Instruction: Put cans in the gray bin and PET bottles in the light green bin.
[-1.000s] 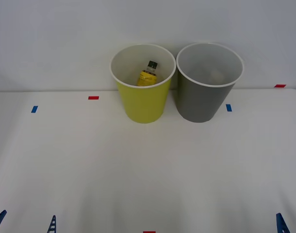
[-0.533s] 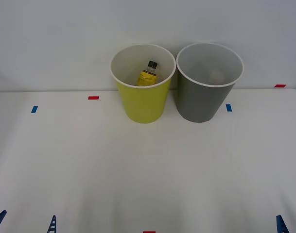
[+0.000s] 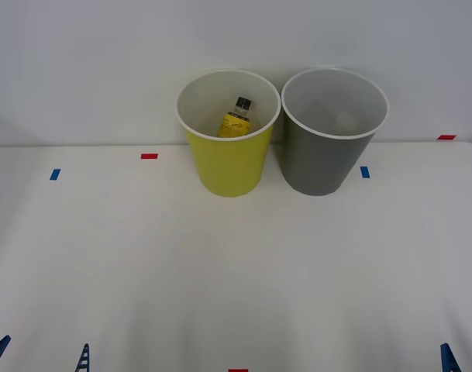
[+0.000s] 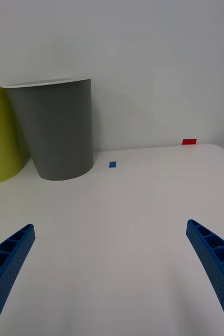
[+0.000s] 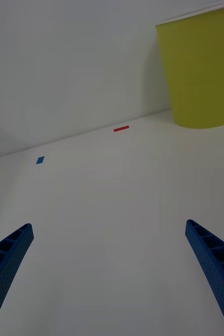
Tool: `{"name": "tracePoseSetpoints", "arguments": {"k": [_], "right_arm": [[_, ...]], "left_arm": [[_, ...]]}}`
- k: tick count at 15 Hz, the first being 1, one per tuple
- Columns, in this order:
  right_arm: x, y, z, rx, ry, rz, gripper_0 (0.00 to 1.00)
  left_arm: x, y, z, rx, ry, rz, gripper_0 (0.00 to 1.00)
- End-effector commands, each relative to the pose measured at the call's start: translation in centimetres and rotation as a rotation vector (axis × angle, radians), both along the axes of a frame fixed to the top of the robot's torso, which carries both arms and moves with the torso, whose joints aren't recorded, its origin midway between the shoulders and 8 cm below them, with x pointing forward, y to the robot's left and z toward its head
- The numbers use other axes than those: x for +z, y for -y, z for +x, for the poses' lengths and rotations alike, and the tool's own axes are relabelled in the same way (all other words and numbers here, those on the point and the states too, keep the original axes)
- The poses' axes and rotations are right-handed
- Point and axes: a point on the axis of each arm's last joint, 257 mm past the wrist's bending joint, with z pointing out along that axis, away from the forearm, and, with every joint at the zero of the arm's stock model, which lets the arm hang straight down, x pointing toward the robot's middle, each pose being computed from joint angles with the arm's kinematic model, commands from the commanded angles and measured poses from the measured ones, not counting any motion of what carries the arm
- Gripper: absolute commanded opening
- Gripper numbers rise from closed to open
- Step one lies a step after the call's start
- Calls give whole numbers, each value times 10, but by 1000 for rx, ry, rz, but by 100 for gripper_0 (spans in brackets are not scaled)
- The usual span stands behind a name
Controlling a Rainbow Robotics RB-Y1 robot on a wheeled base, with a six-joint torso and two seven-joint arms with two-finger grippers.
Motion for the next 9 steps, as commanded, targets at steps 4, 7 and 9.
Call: {"name": "tracePoseSetpoints", "arguments": {"k": [4, 7, 9], "right_arm": [[0, 0, 0, 0, 0, 0, 100], [0, 0, 0, 0, 0, 0, 100], [0, 0, 0, 0, 0, 0, 100]], "left_arm": [[0, 0, 0, 0, 0, 0, 100], [0, 0, 0, 0, 0, 0, 100], [0, 0, 0, 0, 0, 0, 100]]}}
